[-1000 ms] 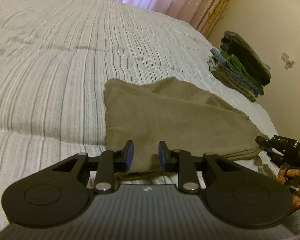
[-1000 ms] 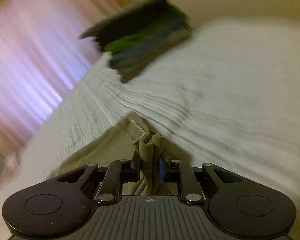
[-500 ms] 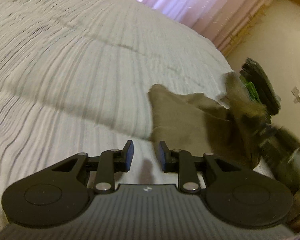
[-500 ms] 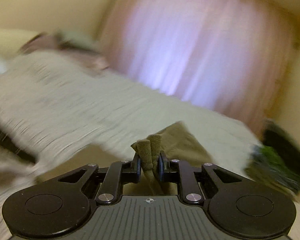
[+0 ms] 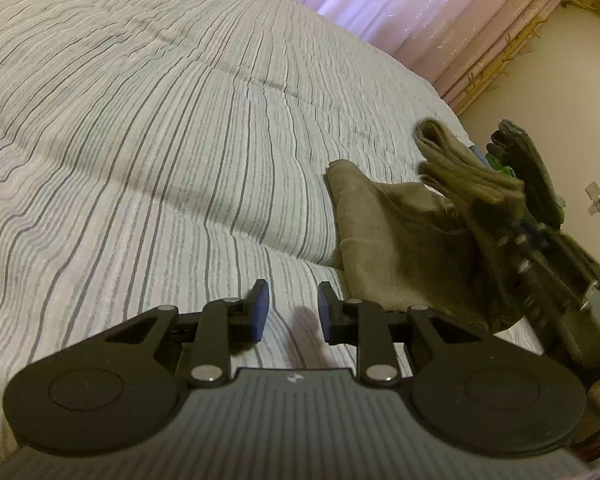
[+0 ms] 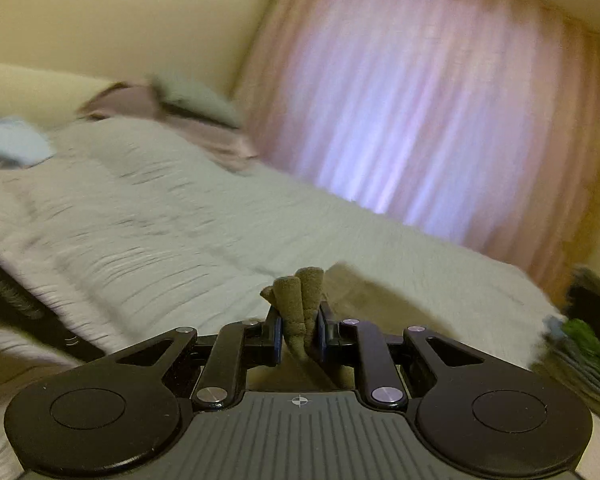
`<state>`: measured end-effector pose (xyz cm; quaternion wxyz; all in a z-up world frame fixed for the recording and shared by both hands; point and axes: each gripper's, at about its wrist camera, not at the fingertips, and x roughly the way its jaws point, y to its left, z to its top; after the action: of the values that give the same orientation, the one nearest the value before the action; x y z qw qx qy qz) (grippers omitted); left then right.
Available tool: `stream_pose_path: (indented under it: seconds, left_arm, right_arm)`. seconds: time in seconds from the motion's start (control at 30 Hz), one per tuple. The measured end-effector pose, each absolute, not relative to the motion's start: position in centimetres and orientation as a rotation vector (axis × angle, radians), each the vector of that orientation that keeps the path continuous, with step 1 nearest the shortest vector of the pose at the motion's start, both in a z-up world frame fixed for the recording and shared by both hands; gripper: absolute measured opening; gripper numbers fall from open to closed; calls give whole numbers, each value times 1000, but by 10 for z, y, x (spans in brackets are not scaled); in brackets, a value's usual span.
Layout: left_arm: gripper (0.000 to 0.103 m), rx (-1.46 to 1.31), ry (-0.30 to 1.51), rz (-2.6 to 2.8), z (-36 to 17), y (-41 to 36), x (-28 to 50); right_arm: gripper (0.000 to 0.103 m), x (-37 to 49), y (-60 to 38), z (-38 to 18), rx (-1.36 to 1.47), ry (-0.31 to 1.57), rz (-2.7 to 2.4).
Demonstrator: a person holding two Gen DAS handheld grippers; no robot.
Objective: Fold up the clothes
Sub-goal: 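Lift the trousers end with the right gripper and fold it over, then open the right gripper to release the folded trousers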
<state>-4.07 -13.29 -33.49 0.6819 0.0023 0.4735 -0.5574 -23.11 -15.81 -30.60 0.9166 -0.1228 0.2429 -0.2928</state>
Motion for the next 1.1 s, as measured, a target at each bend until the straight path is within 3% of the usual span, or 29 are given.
stream_pose_path:
  seconds: [0.1,0.27,0.43,0.63,0.73,0.8,0.83,0.87,1.1]
  left_arm:
    - [22,-2,1068,-1248,-336,-131,-41]
    - [22,-3,1069,-1251,-336,-131,-41]
    - [22,-2,1067,-1248,-336,-130,-42]
    - [22,-10,1071,-1243,-338,-126,-37]
    - [22,-1,1064,-1241,-337,-125,-38]
    - [22,2,1065,-1240,-336,-124,-39]
    - [22,-4,1068,-1238,-336,-122,-38]
    - [22,-10,1072,-1235,-336,-121,-37]
    - [22,2,1064,-1224,-330,-113,-39]
  right_arm:
    - [16,-217,-152,-336,-284,608,-571]
    - [16,-220,-143,-321,-293,491,-522]
    - [16,-209,-141,-346,-327,586,-526]
    - [16,-207,-141,-349,-393,568,-590]
    - [16,-198,-145,-362,-363,693,-524]
    - [41,-203,-142,-362,-360,683,-523]
    - [60,-206,-142,-359,-348,669,-533]
    - [65,-210,-143,-356,-317,658,-536]
    - [64,-275,-169,-326,40,581,-600]
